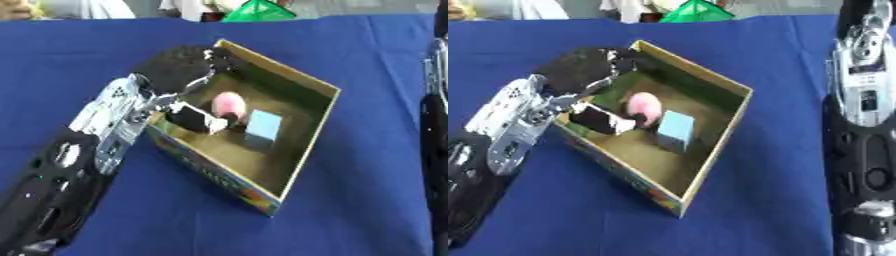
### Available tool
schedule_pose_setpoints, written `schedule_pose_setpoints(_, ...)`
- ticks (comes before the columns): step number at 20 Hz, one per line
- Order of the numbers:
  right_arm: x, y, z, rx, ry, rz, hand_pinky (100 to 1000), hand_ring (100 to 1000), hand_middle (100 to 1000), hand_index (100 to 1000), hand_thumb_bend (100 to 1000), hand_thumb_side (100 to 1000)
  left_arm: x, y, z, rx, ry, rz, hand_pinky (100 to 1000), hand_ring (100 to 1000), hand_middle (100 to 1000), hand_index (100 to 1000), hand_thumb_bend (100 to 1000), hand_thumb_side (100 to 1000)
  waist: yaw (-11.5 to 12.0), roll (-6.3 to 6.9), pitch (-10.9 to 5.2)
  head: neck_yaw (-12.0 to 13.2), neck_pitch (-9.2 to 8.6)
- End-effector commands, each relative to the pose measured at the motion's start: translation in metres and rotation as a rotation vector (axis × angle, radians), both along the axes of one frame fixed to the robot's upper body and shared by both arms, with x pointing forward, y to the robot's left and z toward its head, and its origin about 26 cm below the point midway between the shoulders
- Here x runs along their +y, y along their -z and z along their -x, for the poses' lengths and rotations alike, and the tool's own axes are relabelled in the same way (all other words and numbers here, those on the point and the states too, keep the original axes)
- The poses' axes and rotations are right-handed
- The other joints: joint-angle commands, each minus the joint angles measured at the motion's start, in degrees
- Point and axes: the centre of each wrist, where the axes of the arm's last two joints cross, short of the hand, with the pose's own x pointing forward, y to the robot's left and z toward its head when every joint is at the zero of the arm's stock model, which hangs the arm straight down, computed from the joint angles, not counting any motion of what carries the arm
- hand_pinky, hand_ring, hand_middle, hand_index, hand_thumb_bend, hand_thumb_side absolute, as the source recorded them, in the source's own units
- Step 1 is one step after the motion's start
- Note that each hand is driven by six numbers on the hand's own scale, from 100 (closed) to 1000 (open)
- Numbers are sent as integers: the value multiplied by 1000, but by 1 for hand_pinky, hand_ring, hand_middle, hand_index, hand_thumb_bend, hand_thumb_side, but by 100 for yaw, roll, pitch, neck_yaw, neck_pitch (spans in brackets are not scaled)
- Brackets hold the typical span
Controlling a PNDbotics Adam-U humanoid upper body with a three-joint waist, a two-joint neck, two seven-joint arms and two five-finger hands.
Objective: Pick up objects on the table and place them in the box.
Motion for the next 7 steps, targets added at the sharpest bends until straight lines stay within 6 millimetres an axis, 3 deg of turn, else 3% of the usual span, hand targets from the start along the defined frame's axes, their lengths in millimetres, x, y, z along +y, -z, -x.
schedule_pose_setpoints(1,-1,-15,6,-49,9,26,761,895,586,822,649,1000,15,-33,5,-72,13,178,646,758,760,911,145,573,10,-3,-151,-10,19)
schedule_pose_setpoints(7,2,-19,9,-73,6,36,762,895,596,824,640,1000,41,-56,22,-58,97,446,639,729,726,895,100,623,76,12,-174,-58,72)
